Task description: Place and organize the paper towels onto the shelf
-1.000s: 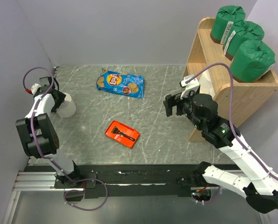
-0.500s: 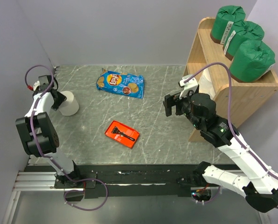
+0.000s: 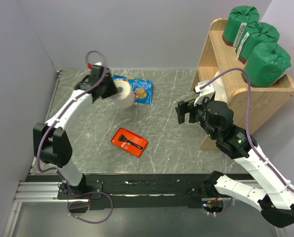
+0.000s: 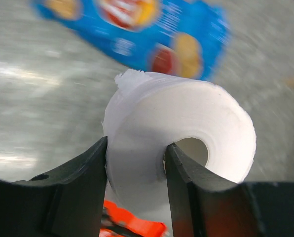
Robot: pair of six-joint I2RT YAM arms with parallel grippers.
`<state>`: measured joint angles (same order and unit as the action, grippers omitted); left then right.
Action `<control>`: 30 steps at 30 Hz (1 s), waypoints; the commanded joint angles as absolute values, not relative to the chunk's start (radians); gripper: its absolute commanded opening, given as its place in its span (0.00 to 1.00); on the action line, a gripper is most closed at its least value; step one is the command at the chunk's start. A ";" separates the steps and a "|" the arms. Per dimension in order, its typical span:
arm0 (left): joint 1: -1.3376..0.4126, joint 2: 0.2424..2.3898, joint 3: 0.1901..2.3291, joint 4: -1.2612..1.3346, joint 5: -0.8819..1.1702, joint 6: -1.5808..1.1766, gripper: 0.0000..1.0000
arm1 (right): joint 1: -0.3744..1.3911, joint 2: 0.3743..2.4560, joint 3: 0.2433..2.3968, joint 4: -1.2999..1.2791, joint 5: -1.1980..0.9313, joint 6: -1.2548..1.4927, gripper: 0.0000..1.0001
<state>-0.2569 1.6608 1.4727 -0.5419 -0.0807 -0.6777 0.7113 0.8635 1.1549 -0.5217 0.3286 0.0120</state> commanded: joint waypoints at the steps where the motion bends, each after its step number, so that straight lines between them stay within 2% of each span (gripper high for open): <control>1: -0.386 1.681 1.537 -0.497 -0.046 -0.710 0.38 | 0.721 0.841 1.170 -0.522 0.347 0.040 0.99; 8: -0.590 1.838 1.578 -0.443 -0.009 -0.723 0.39 | 0.723 0.857 1.180 -0.546 0.371 0.054 0.99; 14: -0.669 1.950 1.626 -0.431 0.014 -0.736 0.44 | 0.724 0.853 1.158 -0.531 0.396 0.052 0.98; 18: -0.670 1.938 1.638 -0.433 0.029 -0.733 0.59 | 0.724 0.868 1.163 -0.551 0.402 0.052 0.98; 19: -0.670 1.927 1.641 -0.436 0.022 -0.732 0.69 | 0.726 0.871 1.163 -0.551 0.402 0.054 0.98; 25: -0.624 1.801 1.661 -0.477 -0.034 -0.715 0.97 | 0.726 0.913 1.180 -0.546 0.362 0.078 0.98; 27: -0.580 1.729 1.628 -0.469 -0.034 -0.710 1.00 | 0.727 0.940 1.189 -0.542 0.350 0.095 0.97; 28: -0.565 1.705 1.615 -0.469 -0.037 -0.706 0.97 | 0.726 0.949 1.193 -0.541 0.348 0.103 0.97; 30: -0.516 1.625 1.573 -0.477 -0.049 -0.681 0.96 | 0.729 0.986 1.210 -0.545 0.341 0.116 0.97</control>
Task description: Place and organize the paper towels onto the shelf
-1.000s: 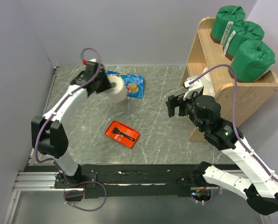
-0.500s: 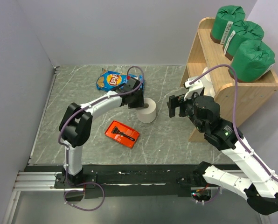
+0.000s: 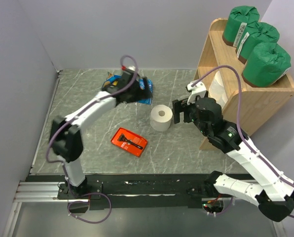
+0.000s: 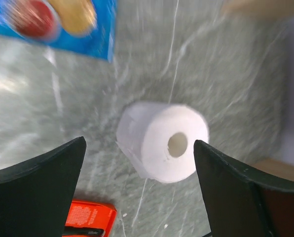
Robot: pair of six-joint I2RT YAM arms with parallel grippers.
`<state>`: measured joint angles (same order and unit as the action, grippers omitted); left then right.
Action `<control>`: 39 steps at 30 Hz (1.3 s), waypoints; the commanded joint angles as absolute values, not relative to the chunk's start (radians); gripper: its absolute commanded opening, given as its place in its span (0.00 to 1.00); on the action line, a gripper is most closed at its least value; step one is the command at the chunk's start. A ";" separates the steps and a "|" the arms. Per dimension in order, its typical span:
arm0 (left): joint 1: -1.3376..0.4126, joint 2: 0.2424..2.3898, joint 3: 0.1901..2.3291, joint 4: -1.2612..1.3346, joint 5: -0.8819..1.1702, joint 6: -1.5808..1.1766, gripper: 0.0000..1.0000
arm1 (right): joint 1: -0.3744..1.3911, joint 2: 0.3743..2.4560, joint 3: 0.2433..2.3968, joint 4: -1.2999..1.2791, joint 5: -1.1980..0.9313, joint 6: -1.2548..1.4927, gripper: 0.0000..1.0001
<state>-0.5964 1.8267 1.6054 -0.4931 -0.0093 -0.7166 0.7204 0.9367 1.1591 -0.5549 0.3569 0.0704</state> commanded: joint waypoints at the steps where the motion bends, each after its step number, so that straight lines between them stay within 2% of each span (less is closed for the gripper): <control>1: -0.500 1.597 1.556 -0.483 -0.076 -0.669 0.96 | 0.729 1.002 1.218 -0.549 0.331 0.123 0.96; 5: -0.421 1.447 1.459 -0.503 -0.164 -0.579 0.96 | 0.735 1.087 1.264 -0.575 0.318 0.152 0.96; 13: -0.416 1.122 1.149 -0.424 -0.311 -0.404 0.96 | 0.746 1.308 1.335 -0.574 0.287 0.169 0.95; 17: -0.426 1.000 0.999 -0.318 -0.338 -0.352 0.96 | 0.744 1.394 1.322 -0.526 0.226 0.069 0.89; 21: -0.437 1.015 1.031 -0.359 -0.351 -0.361 0.96 | 0.746 1.491 1.295 -0.474 0.206 -0.111 0.82; 26: -0.437 0.990 1.025 -0.359 -0.364 -0.368 0.96 | 0.744 1.615 1.342 -0.502 0.193 -0.207 0.80; 39: -0.437 0.983 1.020 -0.354 -0.390 -0.370 0.96 | 0.727 1.767 1.402 -0.505 0.239 -0.175 0.76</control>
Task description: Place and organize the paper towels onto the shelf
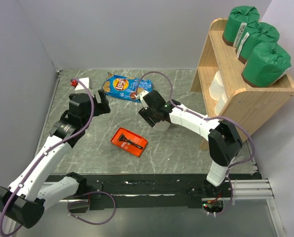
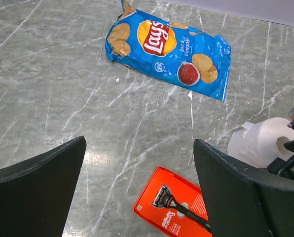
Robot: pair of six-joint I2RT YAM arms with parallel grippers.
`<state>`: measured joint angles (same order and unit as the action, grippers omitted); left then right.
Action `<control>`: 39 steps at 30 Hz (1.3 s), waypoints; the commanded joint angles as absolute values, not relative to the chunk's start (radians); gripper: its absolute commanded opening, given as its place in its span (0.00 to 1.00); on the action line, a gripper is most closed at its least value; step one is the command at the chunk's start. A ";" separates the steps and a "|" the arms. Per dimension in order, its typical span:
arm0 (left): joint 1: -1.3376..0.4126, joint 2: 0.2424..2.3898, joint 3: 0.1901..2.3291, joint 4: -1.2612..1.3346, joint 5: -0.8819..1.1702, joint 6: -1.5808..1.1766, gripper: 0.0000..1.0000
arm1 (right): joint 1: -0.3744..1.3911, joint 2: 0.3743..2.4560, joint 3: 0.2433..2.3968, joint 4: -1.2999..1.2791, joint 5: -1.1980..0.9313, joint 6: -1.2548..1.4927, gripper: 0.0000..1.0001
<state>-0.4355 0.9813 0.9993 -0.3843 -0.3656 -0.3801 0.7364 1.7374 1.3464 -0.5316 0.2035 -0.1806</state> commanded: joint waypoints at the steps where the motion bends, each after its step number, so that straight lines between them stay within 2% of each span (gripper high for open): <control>1: -0.437 0.982 1.020 -0.356 -0.391 -0.370 0.96 | 0.730 1.772 1.404 -0.503 0.245 -0.173 0.76; 19: -0.439 0.983 1.023 -0.365 -0.437 -0.379 0.96 | 0.712 1.832 1.448 -0.525 0.285 -0.141 0.64; 29: -0.437 0.974 1.023 -0.365 -0.463 -0.408 0.96 | 0.710 1.812 1.511 -0.569 0.271 -0.170 0.39; 39: -0.439 0.973 1.025 -0.365 -0.459 -0.416 0.96 | 0.710 1.674 1.653 -0.623 0.403 -0.325 0.36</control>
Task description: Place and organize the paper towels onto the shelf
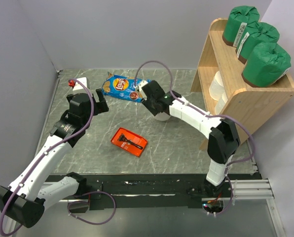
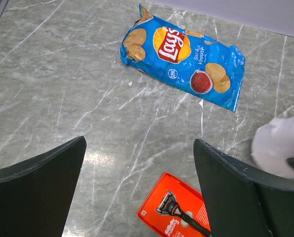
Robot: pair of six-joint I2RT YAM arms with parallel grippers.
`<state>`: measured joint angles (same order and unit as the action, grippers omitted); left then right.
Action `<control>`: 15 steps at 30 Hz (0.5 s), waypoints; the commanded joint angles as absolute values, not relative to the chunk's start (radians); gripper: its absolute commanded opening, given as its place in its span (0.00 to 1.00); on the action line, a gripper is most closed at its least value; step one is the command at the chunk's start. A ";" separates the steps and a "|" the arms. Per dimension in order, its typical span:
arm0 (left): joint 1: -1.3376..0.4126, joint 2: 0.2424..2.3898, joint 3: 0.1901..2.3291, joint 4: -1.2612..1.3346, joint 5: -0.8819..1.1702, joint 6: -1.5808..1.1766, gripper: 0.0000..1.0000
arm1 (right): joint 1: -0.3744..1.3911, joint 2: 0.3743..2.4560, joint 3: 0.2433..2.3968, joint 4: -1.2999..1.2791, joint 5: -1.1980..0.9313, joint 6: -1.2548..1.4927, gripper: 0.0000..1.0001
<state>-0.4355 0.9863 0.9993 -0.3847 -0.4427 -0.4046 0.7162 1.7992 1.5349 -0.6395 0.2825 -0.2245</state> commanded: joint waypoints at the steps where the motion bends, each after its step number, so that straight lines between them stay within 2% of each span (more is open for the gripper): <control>1: -0.437 0.976 1.025 -0.367 -0.460 -0.417 0.96 | 0.709 1.666 1.670 -0.624 0.428 -0.372 0.36; 9: -0.437 0.966 1.020 -0.360 -0.456 -0.416 0.96 | 0.641 1.643 1.752 -0.491 0.646 -0.606 0.35; 15: -0.439 0.971 1.020 -0.362 -0.446 -0.417 0.96 | 0.529 1.655 1.805 -0.419 0.641 -0.703 0.34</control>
<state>-0.4355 0.9859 0.9993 -0.3847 -0.4423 -0.4088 0.5930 1.6840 1.7206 -0.5323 0.5697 -0.5926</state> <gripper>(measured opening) 0.966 0.509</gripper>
